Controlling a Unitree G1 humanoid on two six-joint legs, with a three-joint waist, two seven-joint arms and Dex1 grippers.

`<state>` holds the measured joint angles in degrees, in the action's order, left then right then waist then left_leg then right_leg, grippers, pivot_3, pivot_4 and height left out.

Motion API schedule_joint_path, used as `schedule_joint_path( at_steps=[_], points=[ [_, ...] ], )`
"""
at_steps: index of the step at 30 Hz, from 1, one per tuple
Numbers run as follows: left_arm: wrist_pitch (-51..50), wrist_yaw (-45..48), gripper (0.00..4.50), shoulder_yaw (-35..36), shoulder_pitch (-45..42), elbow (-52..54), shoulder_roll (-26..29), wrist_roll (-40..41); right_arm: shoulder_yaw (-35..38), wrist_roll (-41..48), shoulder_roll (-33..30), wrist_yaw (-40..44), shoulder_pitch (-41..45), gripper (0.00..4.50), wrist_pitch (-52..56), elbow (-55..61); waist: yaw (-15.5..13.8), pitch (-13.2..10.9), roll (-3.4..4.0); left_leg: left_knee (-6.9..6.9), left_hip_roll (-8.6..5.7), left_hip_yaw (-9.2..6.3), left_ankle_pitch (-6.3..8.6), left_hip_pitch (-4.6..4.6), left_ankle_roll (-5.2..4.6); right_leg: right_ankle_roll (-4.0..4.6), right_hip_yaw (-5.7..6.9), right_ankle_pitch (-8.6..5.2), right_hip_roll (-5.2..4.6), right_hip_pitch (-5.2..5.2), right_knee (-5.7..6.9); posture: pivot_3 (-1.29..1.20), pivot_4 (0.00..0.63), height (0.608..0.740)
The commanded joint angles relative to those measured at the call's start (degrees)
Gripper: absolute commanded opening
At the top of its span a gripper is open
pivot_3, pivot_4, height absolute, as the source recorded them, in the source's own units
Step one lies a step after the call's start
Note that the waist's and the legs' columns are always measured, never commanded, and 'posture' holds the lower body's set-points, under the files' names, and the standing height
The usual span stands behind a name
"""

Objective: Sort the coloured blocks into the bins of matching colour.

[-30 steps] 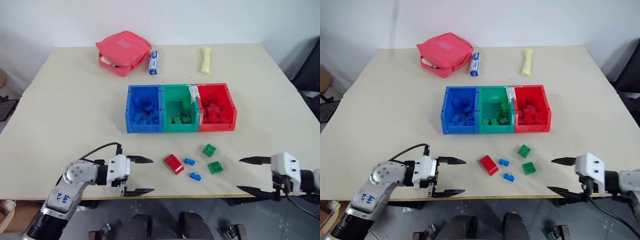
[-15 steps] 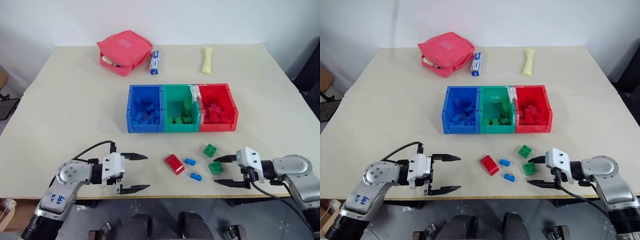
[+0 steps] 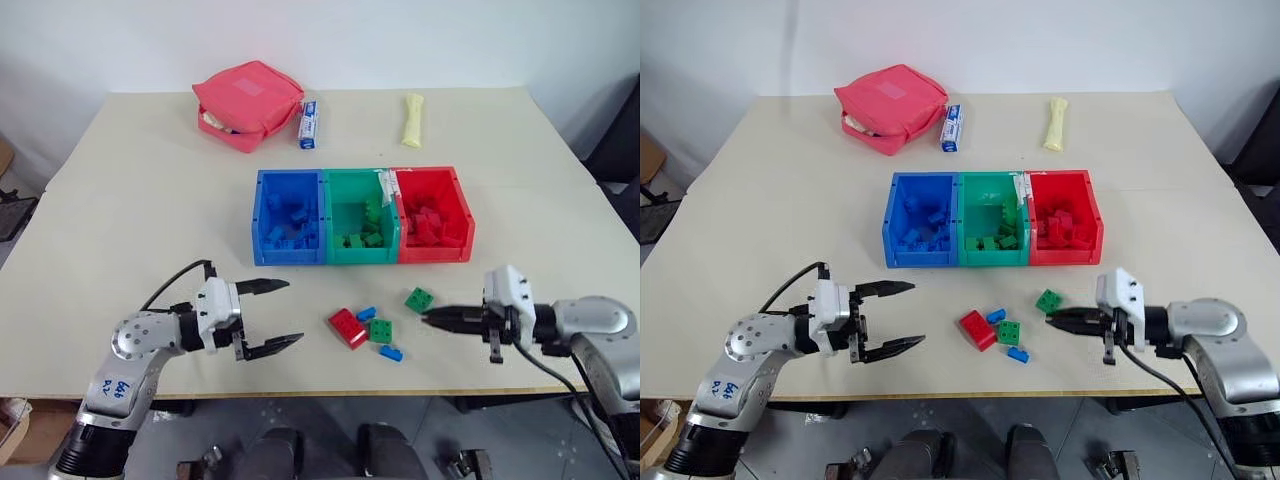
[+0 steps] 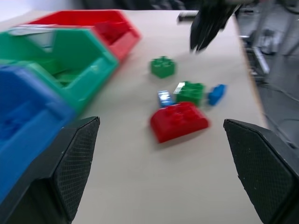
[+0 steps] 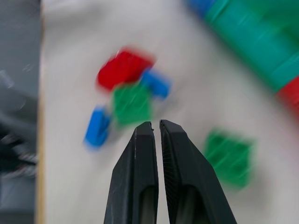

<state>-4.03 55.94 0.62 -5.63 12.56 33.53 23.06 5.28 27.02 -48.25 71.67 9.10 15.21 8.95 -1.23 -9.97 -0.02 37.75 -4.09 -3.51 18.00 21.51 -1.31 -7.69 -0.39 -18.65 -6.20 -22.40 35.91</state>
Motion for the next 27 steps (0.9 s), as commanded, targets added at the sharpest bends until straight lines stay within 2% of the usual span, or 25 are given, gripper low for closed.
schedule_joint_path(
  at_steps=[1,3,5,7,11,13,19,27],
  points=[
    [1.5,-0.6,4.5,1.2,0.9,0.7,-0.1,-0.2,0.8,-0.3,-0.3,-0.9,0.7,0.23,-0.5,0.5,-0.1,0.0,-0.01,-0.01,0.0,-0.01,0.01,0.0,0.0,0.0,0.01,0.0,0.0,0.0,-0.02,0.0,0.15,0.74],
    [1.6,-0.8,4.5,1.2,1.2,1.0,-0.1,-0.3,1.0,-0.1,-0.6,-1.5,1.4,0.23,1.2,-0.1,-0.2,0.0,-0.01,-0.02,-0.05,-0.01,0.03,0.02,-0.05,0.0,0.01,0.0,-0.05,-0.01,-0.02,0.0,0.15,0.74],
    [2.2,-0.4,4.5,0.7,1.6,1.1,0.2,-1.0,0.8,0.8,-1.3,-1.5,2.5,0.6,4.1,-0.6,-0.2,0.0,-0.02,0.0,-0.07,-0.01,0.04,0.04,-0.07,0.0,0.01,0.0,-0.07,-0.01,-0.03,0.0,0.15,0.74],
    [2.7,0.0,4.5,0.2,1.7,1.2,0.3,-1.5,0.6,-1.4,-0.9,-1.6,3.4,1.14,0.8,-2.1,-0.2,0.0,-0.02,0.01,-0.07,-0.01,0.04,0.05,-0.07,0.0,0.02,0.0,-0.08,0.0,-0.04,0.0,0.15,0.74],
    [3.2,1.0,4.5,-1.2,1.5,1.4,0.4,-2.0,0.2,-3.7,0.2,-2.2,6.7,2.54,-2.2,-7.7,-0.1,0.0,-0.02,0.02,-0.05,-0.01,0.03,0.04,-0.06,0.0,0.03,0.0,-0.06,-0.01,-0.03,0.0,0.15,0.74],
    [3.4,1.0,4.5,-1.6,1.3,1.5,0.3,-2.2,-0.5,-4.1,0.3,-2.6,7.2,3.14,-1.0,-8.8,-0.1,0.0,-0.02,0.02,-0.05,0.0,0.03,0.04,-0.05,0.0,0.03,0.0,-0.06,-0.02,-0.02,0.0,0.15,0.74],
    [3.8,0.8,4.5,-2.0,0.9,1.2,0.0,-2.6,-1.5,-3.5,4.1,-6.8,4.7,3.14,2.9,-6.9,-0.1,0.0,-0.02,-0.03,-0.03,0.0,0.03,0.04,-0.05,0.0,0.03,0.0,-0.05,-0.04,-0.03,0.0,0.15,0.74],
    [4.1,1.4,4.5,-2.8,-0.5,0.8,-0.1,-2.9,-3.7,-8.6,8.0,-16.2,1.3,3.14,5.0,-5.6,-0.1,0.0,-0.02,0.01,-0.05,-0.01,0.03,0.04,-0.05,0.0,0.03,0.0,-0.06,-0.01,-0.02,0.0,0.15,0.74]
  ],
)
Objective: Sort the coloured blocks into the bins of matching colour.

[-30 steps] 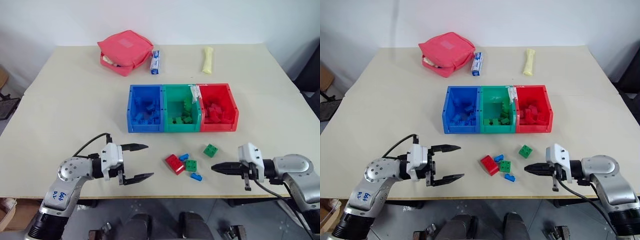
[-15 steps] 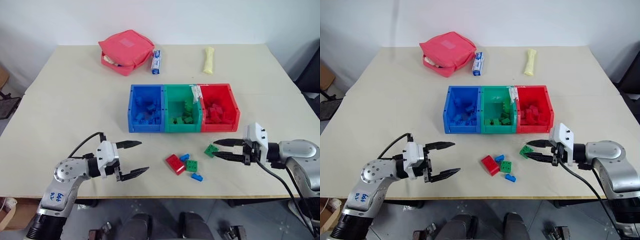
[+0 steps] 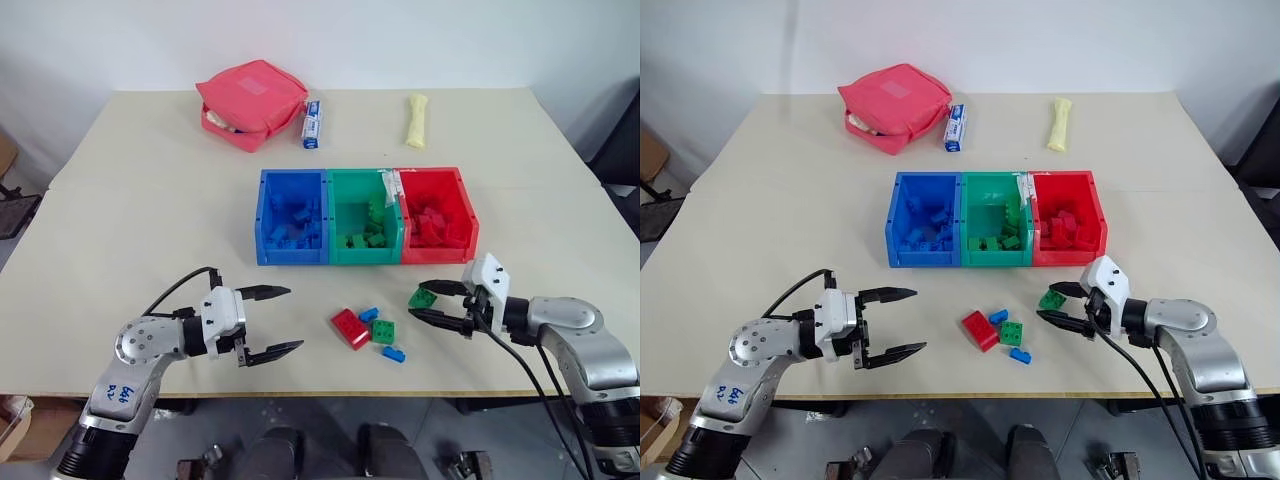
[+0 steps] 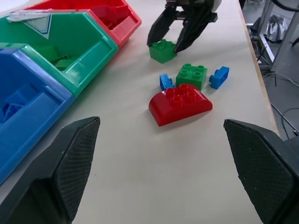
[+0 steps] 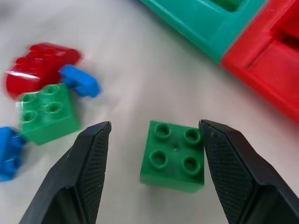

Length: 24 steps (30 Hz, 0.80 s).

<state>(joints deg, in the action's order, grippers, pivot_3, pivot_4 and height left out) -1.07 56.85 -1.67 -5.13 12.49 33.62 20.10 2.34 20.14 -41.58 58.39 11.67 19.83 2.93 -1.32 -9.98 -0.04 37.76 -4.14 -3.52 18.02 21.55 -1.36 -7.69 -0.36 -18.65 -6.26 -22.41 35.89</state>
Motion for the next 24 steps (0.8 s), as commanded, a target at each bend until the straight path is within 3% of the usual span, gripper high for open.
schedule_joint_path(
  at_steps=[1,18,21,24],
  points=[
    [1.0,0.6,4.5,-0.6,-1.4,0.8,-0.2,0.0,-0.6,-1.8,1.7,-3.6,-1.3,3.14,0.3,0.1,0.0,0.0,0.0,0.0,0.0,0.0,0.0,0.0,0.0,0.0,0.0,0.0,0.0,0.0,0.0,0.0,0.15,0.74],
    [1.8,0.6,4.5,-1.6,-2.9,-0.9,-1.0,-0.3,-0.4,-1.1,3.5,-3.8,-0.7,3.14,-1.9,0.7,0.1,0.0,0.01,-0.03,-0.01,-0.01,0.0,0.0,0.0,0.0,0.0,0.0,0.02,-0.03,0.0,0.0,0.15,0.74],
    [1.8,0.7,4.5,-1.6,-3.2,-1.1,-1.2,-0.2,-1.0,-1.4,4.1,-3.1,0.4,2.57,-3.5,-0.4,0.1,0.0,0.01,-0.03,0.0,-0.01,0.0,0.0,0.0,0.0,0.0,0.0,0.02,-0.03,0.0,0.0,0.15,0.74],
    [2.0,1.1,4.5,-1.4,-3.4,-1.0,-1.6,0.7,-1.2,-1.3,5.0,-2.7,1.2,1.58,-5.0,-1.3,0.1,0.0,0.01,-0.03,0.0,-0.01,0.0,0.0,0.0,0.0,0.0,0.0,0.02,-0.03,0.0,0.0,0.15,0.74]
  ],
)
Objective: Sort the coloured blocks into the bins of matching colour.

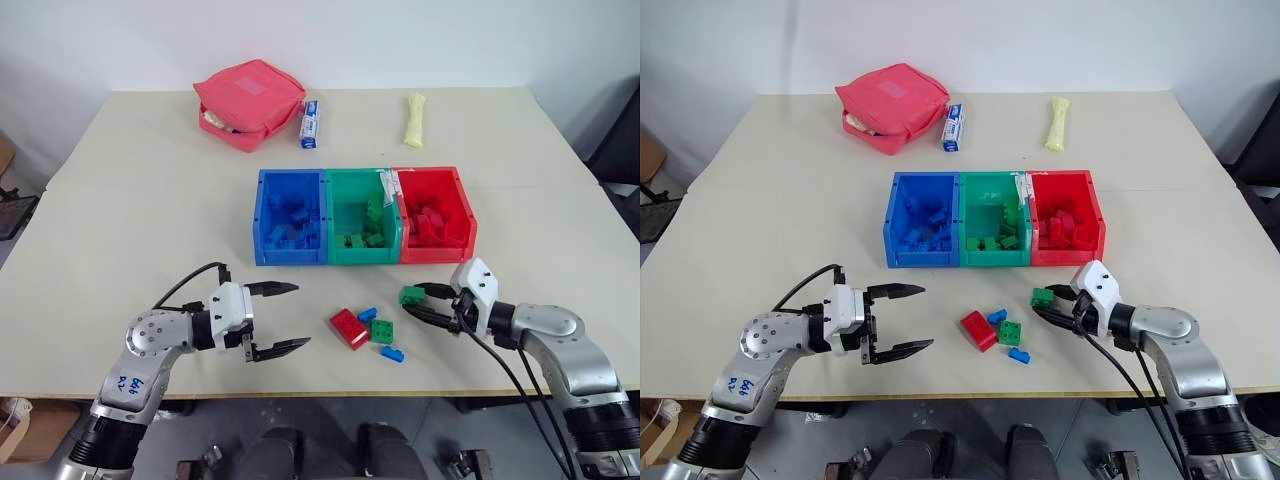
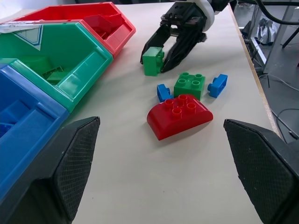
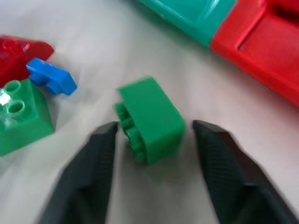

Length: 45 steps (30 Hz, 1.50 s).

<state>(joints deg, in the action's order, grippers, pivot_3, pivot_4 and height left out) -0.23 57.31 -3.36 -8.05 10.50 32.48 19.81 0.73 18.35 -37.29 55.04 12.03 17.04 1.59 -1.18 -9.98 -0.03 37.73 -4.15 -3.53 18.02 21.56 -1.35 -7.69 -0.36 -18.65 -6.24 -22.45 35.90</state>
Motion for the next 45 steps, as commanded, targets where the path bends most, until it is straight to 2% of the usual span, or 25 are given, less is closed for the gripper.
schedule_joint_path(
  at_steps=[1,2,5,9,15,19,20,25,28,29,34,38,42,45],
  points=[
    [1.2,0.8,4.5,0.5,-0.5,1.1,-0.6,1.5,0.5,0.5,0.8,0.6,1.0,1.24,-2.4,-0.2,0.0,0.0,0.0,0.0,0.0,0.0,0.0,0.0,0.0,0.0,0.01,0.0,0.0,0.0,0.0,0.0,0.15,0.74],
    [0.8,0.5,4.5,1.0,-0.7,1.3,-1.0,2.4,0.8,1.4,1.1,1.7,1.2,0.91,-3.6,0.1,0.0,0.0,0.0,-0.01,0.0,0.0,0.0,0.0,0.0,0.0,0.01,0.0,0.0,0.0,0.0,0.0,0.15,0.74],
    [0.1,-0.2,4.5,2.0,-0.8,1.5,-1.5,3.5,1.7,5.4,1.7,3.4,3.0,0.89,-1.8,3.2,0.0,0.0,0.0,-0.02,0.0,0.0,0.0,0.0,0.0,0.0,0.01,0.0,0.0,0.0,-0.01,0.0,0.15,0.74],
    [-1.4,-6.0,4.5,6.4,0.3,1.3,-3.6,5.1,0.7,7.8,4.9,-1.9,14.5,0.89,5.4,6.9,1.2,-0.1,0.07,0.01,0.0,0.02,-0.03,0.01,0.04,0.0,0.0,0.0,0.0,-0.02,0.01,0.0,0.15,0.74],
    [-2.4,-10.7,4.5,11.3,4.0,1.8,-4.4,5.3,-2.9,-0.5,8.1,-10.5,27.6,0.89,6.7,-2.1,1.2,-0.1,0.06,-0.2,0.06,-0.11,-0.05,0.0,0.15,0.06,0.1,-0.03,0.07,-0.12,0.07,0.0,0.15,0.74],
    [-1.9,-10.8,4.5,13.7,8.4,3.4,-3.1,4.8,-3.6,-2.6,12.5,-14.1,34.3,0.89,6.8,-10.4,1.5,-0.1,0.06,-0.31,-0.08,-0.13,-0.04,0.03,0.06,0.06,0.12,-0.03,-0.05,-0.17,0.07,0.0,0.15,0.74],
    [-1.8,-10.8,4.5,14.1,8.7,3.5,-2.8,4.8,-4.0,-3.1,12.6,-13.3,34.5,1.63,5.8,-11.4,1.5,-0.1,0.06,-0.34,-0.08,-0.13,-0.03,0.04,0.06,0.06,0.14,-0.03,-0.04,-0.18,0.07,0.0,0.15,0.74],
    [-1.6,-9.8,4.5,15.3,8.8,3.2,-1.0,5.2,-3.5,-3.4,12.2,-10.9,34.4,3.3,2.6,-12.6,1.3,-0.1,0.06,-0.4,-0.1,-0.27,-0.04,0.08,0.06,0.08,0.28,-0.04,-0.06,-0.19,0.04,0.0,0.15,0.74],
    [-1.4,-7.8,4.5,15.1,8.1,2.5,0.6,5.1,-1.5,0.5,9.3,-3.7,30.3,4.37,0.1,-8.1,1.2,-0.1,0.06,-0.39,-0.1,-0.26,-0.04,0.09,0.06,0.08,0.29,-0.04,-0.06,-0.16,0.04,0.0,0.15,0.74],
    [-1.4,-6.8,4.5,14.7,7.8,2.3,1.1,5.1,-0.6,2.1,7.9,-1.0,28.2,4.44,-0.7,-6.1,1.1,-0.1,0.06,-0.41,-0.08,-0.29,-0.04,0.09,0.06,0.08,0.33,-0.04,-0.06,-0.15,0.03,0.0,0.15,0.74],
    [-0.8,-1.8,4.5,9.5,4.3,1.4,2.4,3.9,6.8,8.2,-2.9,9.4,13.7,4.44,-0.7,2.3,0.7,-0.1,0.06,-0.43,-0.14,-0.43,0.0,0.15,-0.01,0.08,0.46,-0.04,-0.13,-0.06,-0.04,0.0,0.15,0.74],
    [0.6,0.7,4.5,5.2,1.2,0.3,1.8,2.6,11.6,6.3,-12.9,17.3,-0.3,4.44,-6.1,5.1,0.2,-0.1,0.06,-0.4,-0.13,-0.39,0.02,0.16,-0.04,0.08,0.49,-0.04,-0.15,-0.03,-0.29,0.0,0.15,0.74],
    [2.3,3.6,4.5,0.3,-0.9,-0.1,1.0,0.8,18.0,7.0,-16.1,18.8,-10.4,4.44,-8.0,4.2,0.6,-0.1,0.06,-0.35,-0.02,-0.19,-0.03,0.13,0.04,0.07,0.42,-0.04,-0.06,-0.02,-0.31,0.0,0.15,0.74],
    [2.7,4.8,4.5,-1.8,-2.0,-0.4,0.7,0.3,18.9,6.0,-15.8,18.1,-14.4,4.44,-9.2,3.7,0.9,-0.1,0.04,-0.35,0.0,-0.11,-0.16,0.01,0.12,0.08,0.36,-0.04,-0.05,0.05,-0.24,0.0,0.15,0.74]
  ],
)
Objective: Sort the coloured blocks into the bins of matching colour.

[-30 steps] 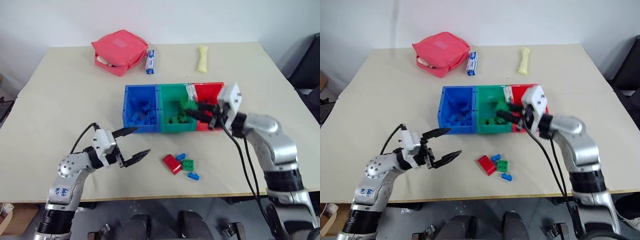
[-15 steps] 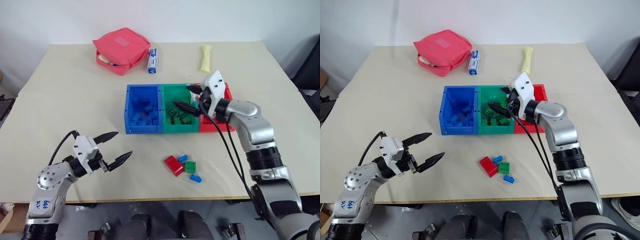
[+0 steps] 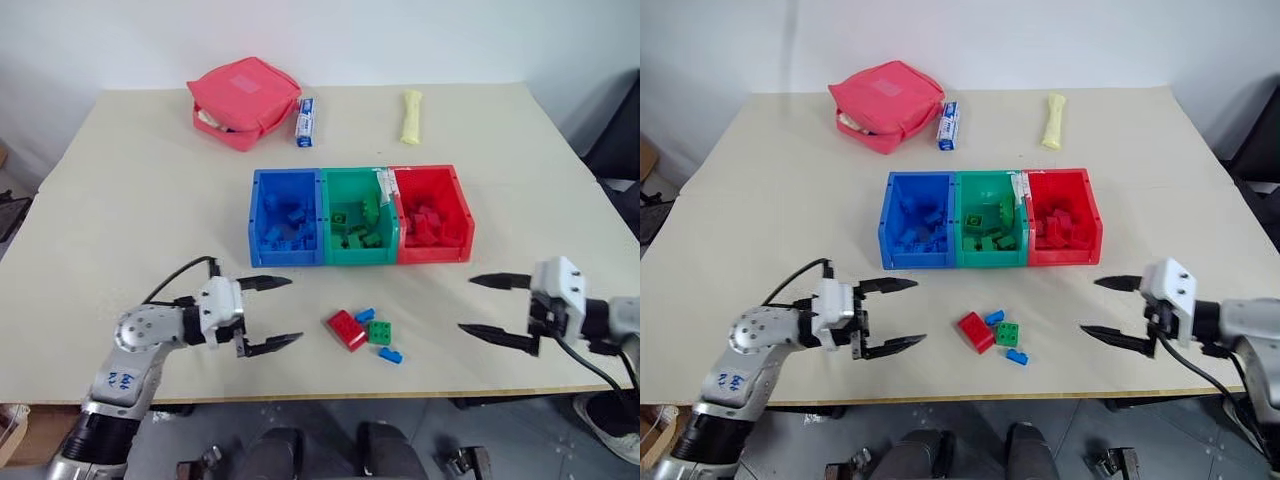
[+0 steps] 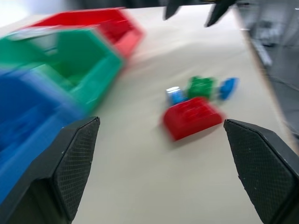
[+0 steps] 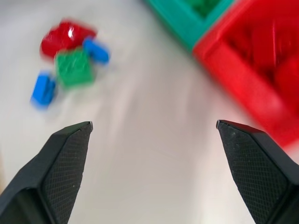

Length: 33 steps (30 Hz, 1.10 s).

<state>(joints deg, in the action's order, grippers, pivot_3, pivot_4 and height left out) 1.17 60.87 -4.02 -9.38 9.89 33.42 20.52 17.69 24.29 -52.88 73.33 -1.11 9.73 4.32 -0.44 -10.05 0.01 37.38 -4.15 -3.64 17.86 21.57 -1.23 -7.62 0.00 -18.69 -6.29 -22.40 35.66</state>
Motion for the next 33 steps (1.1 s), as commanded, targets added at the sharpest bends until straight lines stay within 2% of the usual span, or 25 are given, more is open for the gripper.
schedule_joint_path(
  at_steps=[1,8,14,20,26,29,33],
  points=[
    [1.1,1.3,4.5,-1.1,-0.8,0.2,-0.2,-0.2,1.0,0.5,0.1,-0.8,-1.1,4.44,-0.8,2.2,0.3,0.0,0.0,-0.01,0.0,0.02,-0.04,-0.03,0.01,0.0,-0.04,0.0,0.0,0.01,0.02,0.0,0.15,0.74],
    [-1.0,2.2,4.5,0.8,-0.8,1.1,1.8,1.5,-9.5,2.5,2.1,-4.6,5.2,4.44,10.1,11.1,0.4,0.0,-0.01,-0.11,0.03,0.09,-0.07,-0.19,0.03,0.03,-0.19,0.01,-0.01,-0.05,0.2,0.0,0.15,0.74],
    [-1.8,1.1,4.5,2.4,1.5,3.2,2.7,1.5,-18.3,1.6,5.7,-9.2,12.6,4.44,19.8,12.8,0.3,0.0,-0.01,-0.1,-0.01,0.05,0.01,-0.09,-0.03,0.02,-0.16,0.01,-0.06,-0.07,0.06,0.0,0.15,0.74],
    [-2.6,-0.9,4.5,3.8,3.8,5.7,3.0,1.5,-25.2,-3.0,9.4,-14.7,16.8,4.44,23.7,11.7,0.1,0.0,-0.02,-0.06,-0.01,-0.01,0.01,-0.03,-0.02,0.02,-0.12,0.01,-0.06,-0.08,0.03,0.0,0.15,0.74],
    [-3.0,-1.6,4.5,3.8,4.6,6.7,2.8,1.4,-28.8,-4.2,9.2,-12.8,16.7,4.44,23.7,11.7,0.1,0.0,-0.02,-0.07,-0.01,-0.01,0.0,-0.03,-0.01,0.03,-0.12,0.01,-0.06,-0.08,0.04,0.0,0.15,0.74],
    [-3.1,-1.8,4.5,3.9,4.3,6.7,2.8,1.4,-28.5,-4.7,10.2,-14.2,17.5,3.86,23.4,10.9,0.1,0.0,-0.02,-0.07,-0.01,-0.01,0.0,-0.04,-0.01,0.03,-0.11,0.01,-0.05,-0.08,0.05,0.0,0.15,0.74],
    [-3.0,-1.8,4.5,3.9,4.0,6.4,2.8,1.4,-28.0,-4.6,10.6,-14.2,17.9,2.51,22.7,10.2,0.2,0.0,-0.02,-0.06,-0.01,-0.01,0.0,-0.04,-0.01,0.02,-0.11,0.01,-0.05,-0.08,0.07,0.0,0.15,0.74]
  ],
)
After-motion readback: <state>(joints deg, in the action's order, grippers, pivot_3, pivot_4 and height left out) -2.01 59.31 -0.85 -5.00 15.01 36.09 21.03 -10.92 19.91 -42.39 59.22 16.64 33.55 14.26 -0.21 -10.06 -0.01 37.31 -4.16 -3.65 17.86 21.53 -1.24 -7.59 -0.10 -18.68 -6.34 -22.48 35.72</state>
